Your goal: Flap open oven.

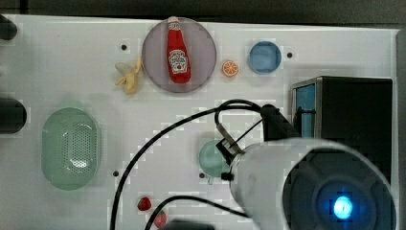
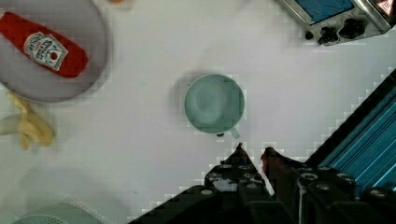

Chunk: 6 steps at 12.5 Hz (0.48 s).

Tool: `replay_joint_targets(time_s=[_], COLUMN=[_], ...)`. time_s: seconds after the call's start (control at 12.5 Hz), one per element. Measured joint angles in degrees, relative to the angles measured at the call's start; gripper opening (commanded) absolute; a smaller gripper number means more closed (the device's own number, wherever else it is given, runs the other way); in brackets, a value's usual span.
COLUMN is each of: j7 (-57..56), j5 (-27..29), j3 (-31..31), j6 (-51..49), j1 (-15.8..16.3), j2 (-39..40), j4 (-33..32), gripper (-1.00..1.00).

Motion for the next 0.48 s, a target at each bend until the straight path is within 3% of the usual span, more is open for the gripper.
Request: replay_joint_targets(time_s=[0.48], j7=[-21.58], j5=[-0.12], j3=[-7.50], j6=[5.15], j1=[0.33], j2=[3.13], j4=[-1.23], gripper=[-0.65])
